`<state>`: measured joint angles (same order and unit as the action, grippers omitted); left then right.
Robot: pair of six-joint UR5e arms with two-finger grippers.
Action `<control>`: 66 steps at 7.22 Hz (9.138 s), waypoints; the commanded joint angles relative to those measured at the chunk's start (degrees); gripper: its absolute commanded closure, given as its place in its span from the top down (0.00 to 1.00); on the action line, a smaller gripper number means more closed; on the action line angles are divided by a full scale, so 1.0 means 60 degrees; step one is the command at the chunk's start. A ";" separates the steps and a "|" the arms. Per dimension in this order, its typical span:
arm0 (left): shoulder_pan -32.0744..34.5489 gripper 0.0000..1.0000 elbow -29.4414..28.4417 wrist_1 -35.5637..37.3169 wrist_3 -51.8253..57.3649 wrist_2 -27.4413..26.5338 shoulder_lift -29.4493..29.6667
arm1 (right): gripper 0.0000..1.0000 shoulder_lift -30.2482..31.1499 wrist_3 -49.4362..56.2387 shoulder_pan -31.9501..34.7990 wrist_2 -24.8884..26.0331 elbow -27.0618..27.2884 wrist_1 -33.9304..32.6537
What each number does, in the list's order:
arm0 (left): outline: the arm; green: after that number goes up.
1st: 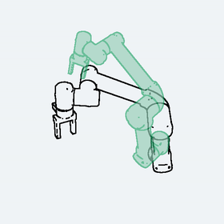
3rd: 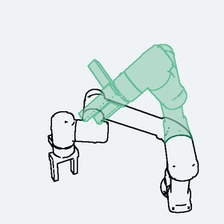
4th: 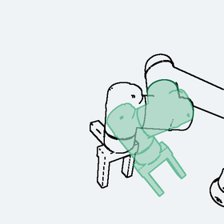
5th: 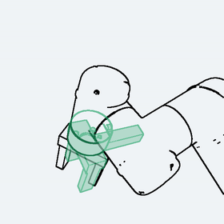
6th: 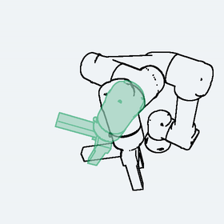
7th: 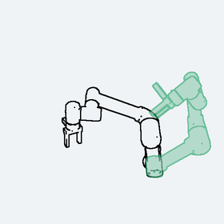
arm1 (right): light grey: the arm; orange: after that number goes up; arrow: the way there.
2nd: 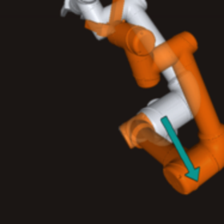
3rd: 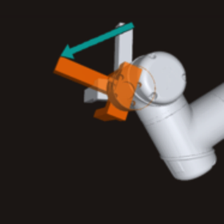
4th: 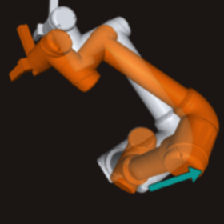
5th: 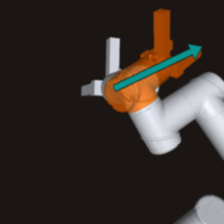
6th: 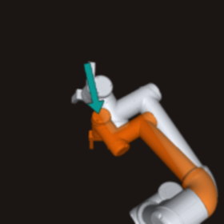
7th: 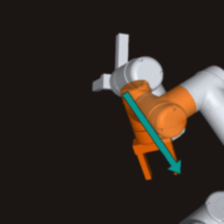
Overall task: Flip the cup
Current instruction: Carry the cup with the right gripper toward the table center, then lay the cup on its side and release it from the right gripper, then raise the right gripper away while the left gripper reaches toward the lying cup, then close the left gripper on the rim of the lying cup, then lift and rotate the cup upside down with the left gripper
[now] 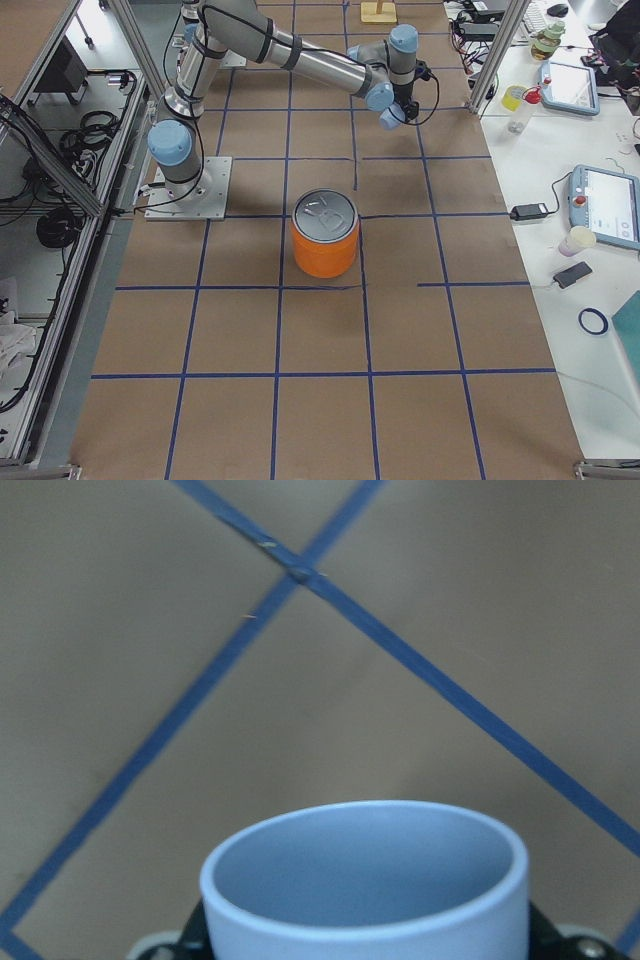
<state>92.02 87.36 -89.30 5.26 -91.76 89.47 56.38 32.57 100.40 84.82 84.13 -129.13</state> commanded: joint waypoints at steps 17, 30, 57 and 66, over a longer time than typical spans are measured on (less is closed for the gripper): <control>0.0000 1.00 0.0015 0.0000 0.0016 0.0000 -0.0015 | 1.00 -0.0669 0.5266 0.2544 0.0219 0.0364 -0.1961; -0.1551 1.00 -0.0015 0.0145 0.0089 0.3856 0.0962 | 1.00 0.5545 -0.3494 -0.1441 0.0410 0.0393 0.6044; -0.1304 0.03 0.1919 0.5639 -0.1302 0.9946 0.6005 | 1.00 0.5779 -0.5662 -0.1499 0.0952 0.0408 0.6376; -0.0792 0.00 0.1670 0.7295 -0.3954 0.6306 0.4412 | 1.00 0.5779 -0.5662 -0.1499 0.0952 0.0408 0.6390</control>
<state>86.52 97.56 -45.96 -19.23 -47.22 117.67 91.06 -1.41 91.41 90.53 86.57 -90.79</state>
